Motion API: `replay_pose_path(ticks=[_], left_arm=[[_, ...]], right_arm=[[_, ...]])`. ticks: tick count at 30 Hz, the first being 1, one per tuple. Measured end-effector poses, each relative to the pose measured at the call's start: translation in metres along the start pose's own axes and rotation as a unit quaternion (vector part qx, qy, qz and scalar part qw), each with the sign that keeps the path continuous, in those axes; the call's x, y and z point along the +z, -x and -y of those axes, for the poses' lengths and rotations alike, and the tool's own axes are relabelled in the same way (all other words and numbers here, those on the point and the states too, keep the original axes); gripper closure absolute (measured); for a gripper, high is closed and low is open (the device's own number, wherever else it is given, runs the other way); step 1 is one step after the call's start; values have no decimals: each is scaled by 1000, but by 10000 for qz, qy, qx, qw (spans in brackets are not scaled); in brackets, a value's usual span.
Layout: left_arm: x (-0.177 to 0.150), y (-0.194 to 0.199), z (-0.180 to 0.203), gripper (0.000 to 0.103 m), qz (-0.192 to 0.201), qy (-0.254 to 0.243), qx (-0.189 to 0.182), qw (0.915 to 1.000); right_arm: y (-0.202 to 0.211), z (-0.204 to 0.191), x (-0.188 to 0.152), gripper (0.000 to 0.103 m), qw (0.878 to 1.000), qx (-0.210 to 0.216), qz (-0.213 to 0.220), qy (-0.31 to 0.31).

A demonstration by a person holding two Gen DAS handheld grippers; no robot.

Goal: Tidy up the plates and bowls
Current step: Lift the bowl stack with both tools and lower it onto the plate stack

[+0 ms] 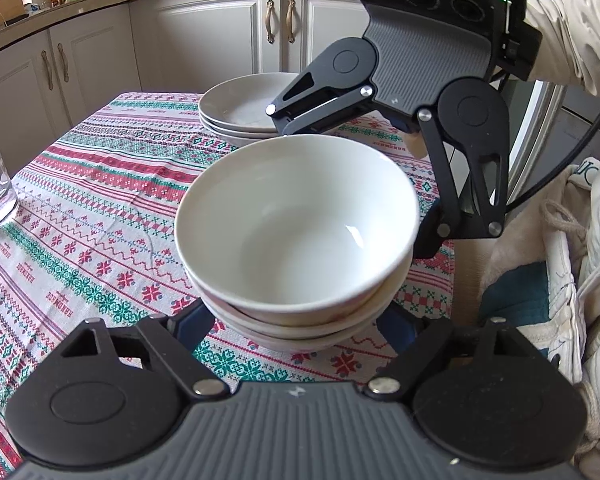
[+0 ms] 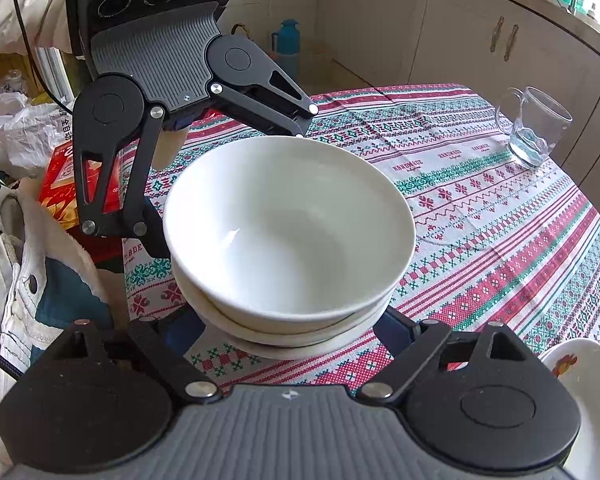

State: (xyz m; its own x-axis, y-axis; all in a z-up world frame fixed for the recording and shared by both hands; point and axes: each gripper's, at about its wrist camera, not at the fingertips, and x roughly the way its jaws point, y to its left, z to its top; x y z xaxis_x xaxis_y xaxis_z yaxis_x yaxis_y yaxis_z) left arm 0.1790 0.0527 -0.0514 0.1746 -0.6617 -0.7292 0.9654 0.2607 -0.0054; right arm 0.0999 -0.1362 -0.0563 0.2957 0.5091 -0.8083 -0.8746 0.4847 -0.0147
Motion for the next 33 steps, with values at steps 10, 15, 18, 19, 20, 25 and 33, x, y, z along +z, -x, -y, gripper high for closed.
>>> replay_pose_path(ticks=[10,15,18,19,20,25,33], left_arm=[[2,1,4,16,-43,143,16,9999],[11,3,8,16,-5,184,58,9998],[19,3,10,16,29,183,76,9998],[23,3,10,16,47,186,81,9998],[27,2,11,16,64,186,87,9998],[53,-5,12,16,182,60,124,9997],[106,-30,7,16,415,-288,100,9987]], right_arm=[[2,-1,0,11,10000,44,13,3],[10,-2,-1,11,10000,77,50,15],[19,-1,-1,11,10000,57,73,32],[22,0,-1,11,9999,47,77,51],[26,1,-2,11,9999,38,79,59],[47,13,-7,11,9999,-88,128,76],[90,45,-25,11,9987,-465,201,57]])
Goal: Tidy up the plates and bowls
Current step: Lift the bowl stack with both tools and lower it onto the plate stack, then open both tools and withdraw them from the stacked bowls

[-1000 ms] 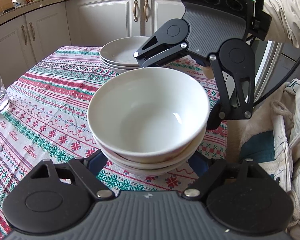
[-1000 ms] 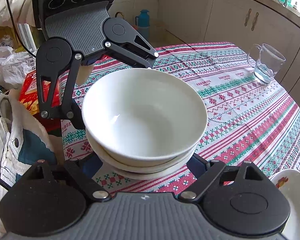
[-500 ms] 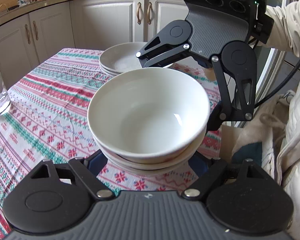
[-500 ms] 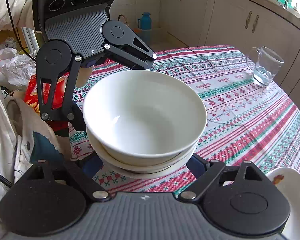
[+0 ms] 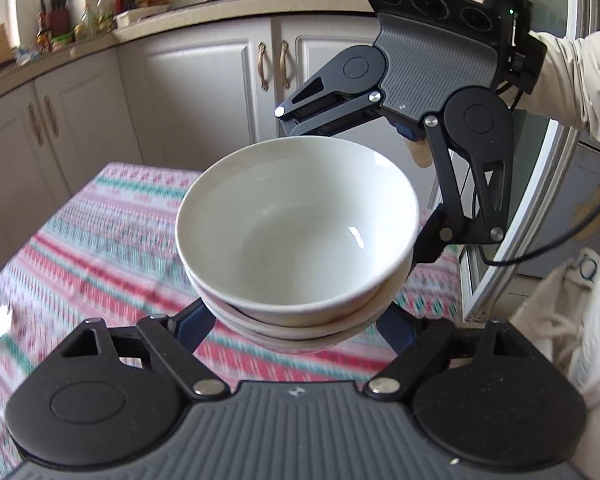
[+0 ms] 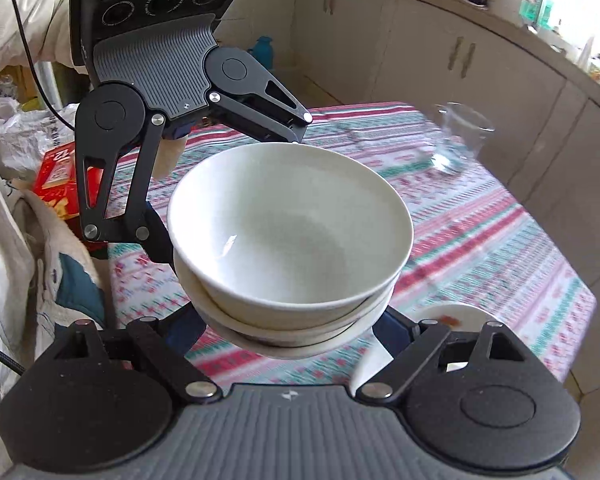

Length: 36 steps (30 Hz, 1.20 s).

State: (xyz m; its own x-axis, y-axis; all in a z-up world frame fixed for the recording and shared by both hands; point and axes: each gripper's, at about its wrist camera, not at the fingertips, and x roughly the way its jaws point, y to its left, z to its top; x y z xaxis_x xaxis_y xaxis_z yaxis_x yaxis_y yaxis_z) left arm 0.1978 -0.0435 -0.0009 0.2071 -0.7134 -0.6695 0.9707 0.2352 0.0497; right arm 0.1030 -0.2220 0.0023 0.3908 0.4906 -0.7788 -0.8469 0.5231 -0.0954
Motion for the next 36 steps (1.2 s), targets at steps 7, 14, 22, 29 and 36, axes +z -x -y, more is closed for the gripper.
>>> replay_pose_path(ticks=[7,14,22,29,36], left_arm=[[37,-44,-12,16,46,-185,-98,9998],[55,-88,-25,16,-85,-181,-242,9995],[61,-112,-31,16,-212,-187,-302,9991],[61,-114,-34,16,-234,-161,-282,9992],[58,-111,-27,15,-136,-268,-36,9995]], right_arm=[[22,43,-24,11,9994,-319,-65,-92],[19,79,-53,10,9986,-392,-145,-336],[13,98,-78,11,9975,-381,-121,-590],[9,105,-86,11,9969,-338,-77,-711],[10,108,-89,9,9956,-300,-21,-887]])
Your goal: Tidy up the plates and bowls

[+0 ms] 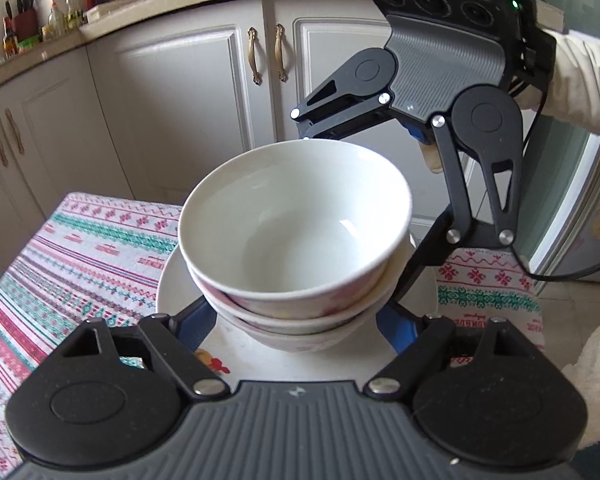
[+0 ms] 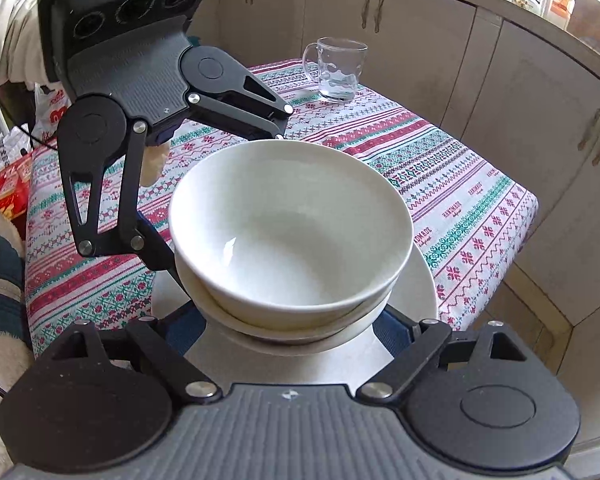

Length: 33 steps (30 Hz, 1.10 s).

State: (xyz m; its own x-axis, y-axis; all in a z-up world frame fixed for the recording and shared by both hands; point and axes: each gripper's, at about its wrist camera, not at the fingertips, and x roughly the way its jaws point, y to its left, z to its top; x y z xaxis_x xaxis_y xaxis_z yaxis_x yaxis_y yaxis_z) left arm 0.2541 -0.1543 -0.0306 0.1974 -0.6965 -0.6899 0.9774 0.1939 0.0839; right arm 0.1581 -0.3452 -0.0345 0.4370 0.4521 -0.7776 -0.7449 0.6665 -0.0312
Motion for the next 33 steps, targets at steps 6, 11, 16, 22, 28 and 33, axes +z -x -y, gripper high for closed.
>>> replay_pose_path(ticks=[6,11,16,22,28,33], left_arm=[[-6,16,18,7,250,-19,462,9986],[-19,44,46,1,632,9,1173,9911],[-22,69,70,1,776,890,1974,9732],[-21,101,85,1,859,2201,2300,9441],[-17,123,100,1,715,2529,2898,9203],[-20,130,107,1,483,2790,3070,9086]], right_arm=[[1,-11,0,1,9997,-201,-11,-108],[15,-32,-1,0,9967,-748,-77,-307],[34,-64,-3,0,9791,-1587,-37,-1272],[51,-102,-6,0,9220,-2719,169,-2751],[66,-133,-6,0,8823,-2897,656,-3652],[71,-160,3,0,8674,-3381,779,-3567]])
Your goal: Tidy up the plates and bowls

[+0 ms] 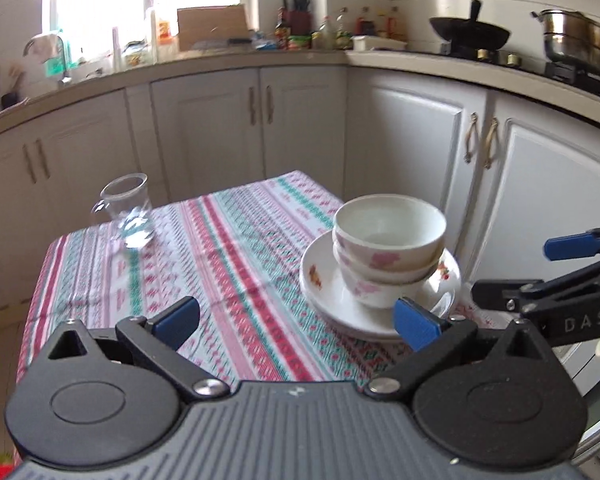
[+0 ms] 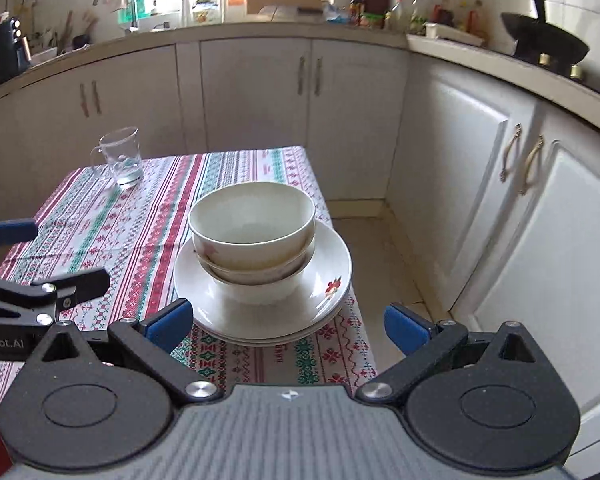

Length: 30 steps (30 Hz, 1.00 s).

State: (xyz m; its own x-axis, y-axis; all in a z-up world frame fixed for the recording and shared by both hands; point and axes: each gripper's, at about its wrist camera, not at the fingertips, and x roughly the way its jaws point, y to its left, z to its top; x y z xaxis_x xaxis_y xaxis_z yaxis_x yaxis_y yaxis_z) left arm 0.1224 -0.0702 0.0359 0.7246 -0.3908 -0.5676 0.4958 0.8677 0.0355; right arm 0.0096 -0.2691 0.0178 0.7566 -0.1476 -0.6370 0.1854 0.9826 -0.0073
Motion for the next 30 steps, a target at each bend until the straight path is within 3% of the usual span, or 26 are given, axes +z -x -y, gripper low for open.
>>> replay_pose_path(ticks=[9,30], left_arm=[[-9,5,-9,1,-141,244,144,9995],[-8,7,-5,1,-198,249,327,9990]], right_arm=[[12,-11,-7,0,9999,19,99,-9],[17,-16,-6,0,9998,61,187,8]])
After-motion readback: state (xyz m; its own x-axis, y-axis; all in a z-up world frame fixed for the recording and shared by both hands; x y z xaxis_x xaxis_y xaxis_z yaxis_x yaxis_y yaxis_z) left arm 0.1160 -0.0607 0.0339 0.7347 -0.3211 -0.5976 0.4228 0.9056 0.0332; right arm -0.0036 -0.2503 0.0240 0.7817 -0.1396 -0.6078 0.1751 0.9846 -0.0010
